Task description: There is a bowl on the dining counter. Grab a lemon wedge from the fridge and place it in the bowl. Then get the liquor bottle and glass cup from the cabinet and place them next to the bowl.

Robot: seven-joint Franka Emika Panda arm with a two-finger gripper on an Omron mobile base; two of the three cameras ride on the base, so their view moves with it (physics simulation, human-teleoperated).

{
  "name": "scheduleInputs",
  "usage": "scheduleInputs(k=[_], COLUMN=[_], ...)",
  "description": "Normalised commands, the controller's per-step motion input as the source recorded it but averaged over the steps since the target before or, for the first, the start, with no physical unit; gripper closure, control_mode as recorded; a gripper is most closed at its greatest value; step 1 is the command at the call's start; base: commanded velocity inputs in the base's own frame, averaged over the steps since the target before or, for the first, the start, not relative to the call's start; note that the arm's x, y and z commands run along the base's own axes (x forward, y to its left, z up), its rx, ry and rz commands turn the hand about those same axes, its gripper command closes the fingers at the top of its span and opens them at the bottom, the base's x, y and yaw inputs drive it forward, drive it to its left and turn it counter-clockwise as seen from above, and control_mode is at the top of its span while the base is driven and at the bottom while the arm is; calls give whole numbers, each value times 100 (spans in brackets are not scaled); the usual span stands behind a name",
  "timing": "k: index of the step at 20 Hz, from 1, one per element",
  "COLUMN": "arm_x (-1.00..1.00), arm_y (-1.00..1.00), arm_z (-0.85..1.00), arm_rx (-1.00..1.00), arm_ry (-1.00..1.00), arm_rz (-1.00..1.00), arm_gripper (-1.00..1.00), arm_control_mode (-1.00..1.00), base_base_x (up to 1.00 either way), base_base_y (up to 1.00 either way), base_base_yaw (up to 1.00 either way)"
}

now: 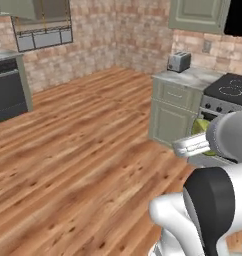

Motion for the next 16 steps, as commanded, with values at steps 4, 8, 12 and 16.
scheduleInputs(k=[4,8,12,16], arm_x=[0,0,0,0], arm_y=[0,0,0,0], arm_z=[0,0,0,0], arm_rx=[0,0,0,0], arm_ry=[0,0,0,0], arm_rz=[0,0,0,0], arm_gripper=[100,100,100,100], arm_control_mode=[100,100,100,100], base_base_x=[0,0,0,0], base_base_y=[32,44,73,83], base_base_yaw=[53,45,29,27])
